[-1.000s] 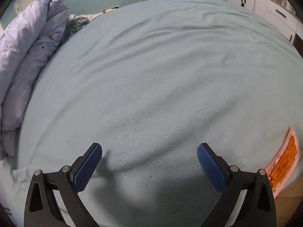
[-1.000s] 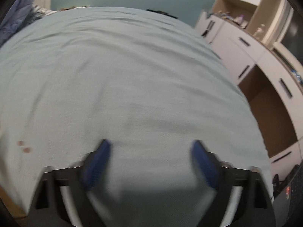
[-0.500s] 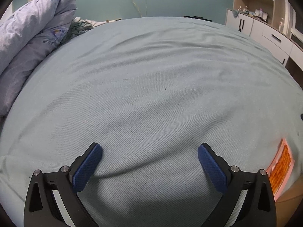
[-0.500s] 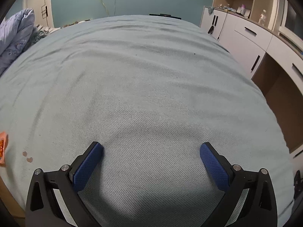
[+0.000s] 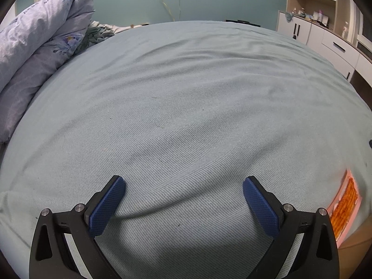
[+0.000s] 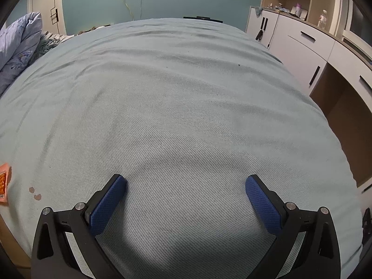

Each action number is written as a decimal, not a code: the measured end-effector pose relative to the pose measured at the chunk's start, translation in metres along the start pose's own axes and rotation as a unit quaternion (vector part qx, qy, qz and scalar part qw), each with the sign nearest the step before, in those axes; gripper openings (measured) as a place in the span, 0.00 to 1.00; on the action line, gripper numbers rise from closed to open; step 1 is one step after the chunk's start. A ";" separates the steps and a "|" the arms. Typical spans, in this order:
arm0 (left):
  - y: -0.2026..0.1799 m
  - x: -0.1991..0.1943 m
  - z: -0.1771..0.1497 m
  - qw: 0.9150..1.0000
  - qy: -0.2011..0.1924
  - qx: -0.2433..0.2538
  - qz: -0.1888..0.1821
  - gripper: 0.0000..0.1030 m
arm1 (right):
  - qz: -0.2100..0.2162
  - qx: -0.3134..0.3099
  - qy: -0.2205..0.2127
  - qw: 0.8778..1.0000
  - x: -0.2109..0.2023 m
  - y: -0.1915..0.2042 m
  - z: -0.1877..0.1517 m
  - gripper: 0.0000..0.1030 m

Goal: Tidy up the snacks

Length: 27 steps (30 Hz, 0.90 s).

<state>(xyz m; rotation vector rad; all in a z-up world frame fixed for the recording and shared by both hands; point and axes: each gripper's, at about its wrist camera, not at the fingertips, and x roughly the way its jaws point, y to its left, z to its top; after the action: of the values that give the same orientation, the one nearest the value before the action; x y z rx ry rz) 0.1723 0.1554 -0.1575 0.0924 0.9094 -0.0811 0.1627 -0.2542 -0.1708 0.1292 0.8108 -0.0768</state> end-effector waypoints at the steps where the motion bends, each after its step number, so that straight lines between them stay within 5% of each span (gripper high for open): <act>1: 0.000 0.000 0.000 1.000 0.000 0.000 0.000 1.00 | -0.001 0.000 0.000 1.000 0.000 0.000 0.000 1.00; 27: 0.000 0.000 0.000 1.000 0.000 -0.001 0.000 1.00 | -0.002 0.000 0.000 1.000 0.006 -0.009 0.002 1.00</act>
<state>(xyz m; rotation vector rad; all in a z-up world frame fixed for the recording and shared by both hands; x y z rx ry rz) 0.1726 0.1555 -0.1579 0.0907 0.9103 -0.0807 0.1672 -0.2638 -0.1747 0.1269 0.8105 -0.0808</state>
